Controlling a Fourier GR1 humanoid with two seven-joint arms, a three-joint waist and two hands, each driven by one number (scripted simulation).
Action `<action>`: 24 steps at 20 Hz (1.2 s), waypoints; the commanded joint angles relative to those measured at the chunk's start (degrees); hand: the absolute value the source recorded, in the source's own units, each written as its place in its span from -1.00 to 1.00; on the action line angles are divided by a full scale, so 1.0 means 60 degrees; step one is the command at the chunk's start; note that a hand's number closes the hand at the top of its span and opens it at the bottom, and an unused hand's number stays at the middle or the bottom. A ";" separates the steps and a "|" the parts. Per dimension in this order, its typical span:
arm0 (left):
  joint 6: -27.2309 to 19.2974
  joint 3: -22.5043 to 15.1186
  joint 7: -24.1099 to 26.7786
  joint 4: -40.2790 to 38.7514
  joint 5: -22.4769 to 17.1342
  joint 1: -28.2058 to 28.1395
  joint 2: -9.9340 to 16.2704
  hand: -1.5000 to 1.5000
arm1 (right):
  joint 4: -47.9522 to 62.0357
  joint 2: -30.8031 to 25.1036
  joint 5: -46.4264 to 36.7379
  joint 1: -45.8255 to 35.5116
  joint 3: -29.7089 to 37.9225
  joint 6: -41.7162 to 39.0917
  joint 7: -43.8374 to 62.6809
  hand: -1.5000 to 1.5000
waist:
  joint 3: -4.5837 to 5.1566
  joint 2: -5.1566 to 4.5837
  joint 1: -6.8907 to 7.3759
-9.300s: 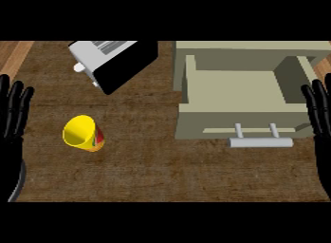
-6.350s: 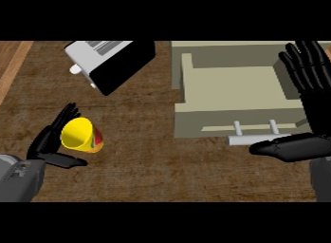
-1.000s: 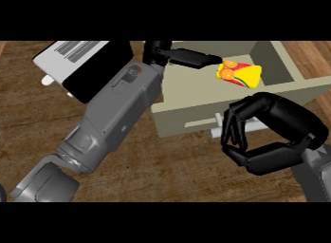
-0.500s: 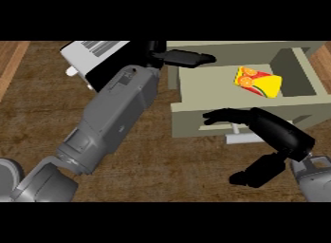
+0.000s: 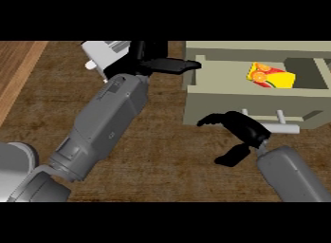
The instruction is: Pick up the cup, place it into the drawer and close the drawer
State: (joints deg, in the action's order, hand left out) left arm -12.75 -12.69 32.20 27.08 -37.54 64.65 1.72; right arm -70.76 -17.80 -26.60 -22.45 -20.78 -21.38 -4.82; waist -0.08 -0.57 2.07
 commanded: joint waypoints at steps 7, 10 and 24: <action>0.0864 -0.0072 -0.0246 0.1490 -0.0104 -0.1562 0.0741 -1.00 | 0.5137 0.0251 -0.0376 -0.2390 0.1372 0.1614 -0.2746 1.00 | -0.0030 -0.0047 0.0720; 0.1063 0.0005 -0.0357 0.1607 -0.0199 -0.1840 0.0959 -1.00 | 0.5970 -0.0006 -0.0277 -0.3378 0.1991 0.1942 -0.2902 1.00 | -0.0034 -0.0147 0.0883; 0.1836 -0.0182 -0.0729 0.2441 -0.0225 -0.2423 0.1493 -1.00 | 0.7184 -0.1074 0.0739 -0.5234 0.3591 0.1883 -0.2766 1.00 | -0.0039 -0.0352 0.1498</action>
State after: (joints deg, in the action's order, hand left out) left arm -2.50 -13.72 28.23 40.73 -38.66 50.59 10.35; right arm -30.89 -19.00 -22.34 -45.01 -4.08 -15.83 -25.40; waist -0.77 -1.60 9.10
